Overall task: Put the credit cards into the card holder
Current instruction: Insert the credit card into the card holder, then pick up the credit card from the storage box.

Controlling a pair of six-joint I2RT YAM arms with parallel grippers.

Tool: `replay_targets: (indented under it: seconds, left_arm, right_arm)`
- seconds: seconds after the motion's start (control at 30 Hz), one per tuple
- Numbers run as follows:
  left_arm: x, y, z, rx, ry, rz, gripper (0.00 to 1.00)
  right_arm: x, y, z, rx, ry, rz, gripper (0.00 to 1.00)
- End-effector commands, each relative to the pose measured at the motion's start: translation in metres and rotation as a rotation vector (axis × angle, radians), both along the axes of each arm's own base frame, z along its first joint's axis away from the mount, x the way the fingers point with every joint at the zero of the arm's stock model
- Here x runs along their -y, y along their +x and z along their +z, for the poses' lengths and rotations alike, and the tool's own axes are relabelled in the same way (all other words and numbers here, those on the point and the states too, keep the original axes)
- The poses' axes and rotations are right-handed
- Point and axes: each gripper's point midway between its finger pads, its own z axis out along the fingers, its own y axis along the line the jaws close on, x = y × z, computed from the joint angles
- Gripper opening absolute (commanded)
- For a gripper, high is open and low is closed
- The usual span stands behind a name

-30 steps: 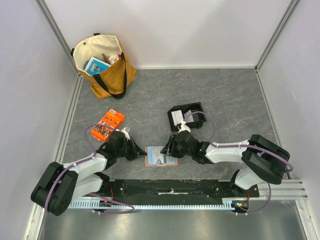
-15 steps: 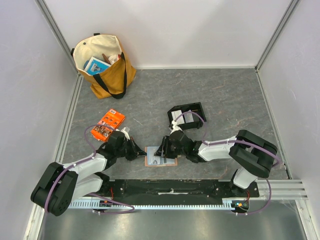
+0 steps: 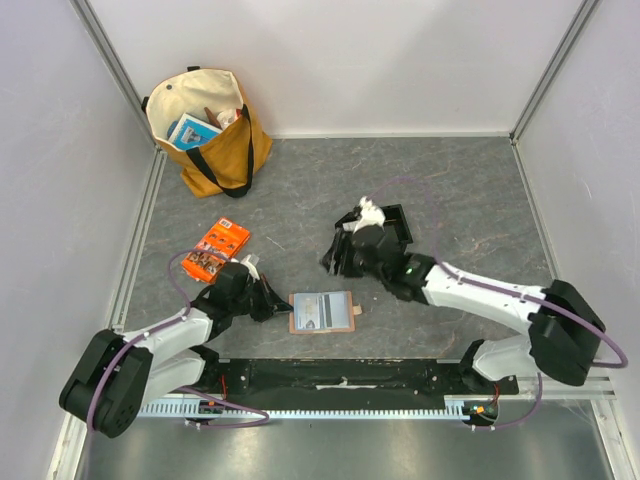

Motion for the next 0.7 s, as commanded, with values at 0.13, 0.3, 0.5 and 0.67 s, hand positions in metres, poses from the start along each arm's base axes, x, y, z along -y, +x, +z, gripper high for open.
replay_targets:
  seconds: [0.13,0.3,0.5,0.67]
  left_arm:
    - [0.002,0.005,0.009,0.049,0.004,-0.030,0.02]
    - [0.003,0.005,0.013,0.059,-0.004,-0.033,0.02]
    - [0.005,0.005,0.017,0.066,-0.011,-0.050,0.02]
    - [0.005,0.005,0.018,0.070,-0.012,-0.045,0.02]
  right_arm:
    - [0.091,0.086,0.032,0.101,-0.161,-0.173,0.71]
    - [0.104,0.111,0.026,0.062,-0.169,-0.174,0.73]
    - [0.107,0.132,0.007,-0.005,-0.164,-0.152,0.73]
    - [0.104,0.141,-0.006,-0.040,-0.146,-0.130,0.73]
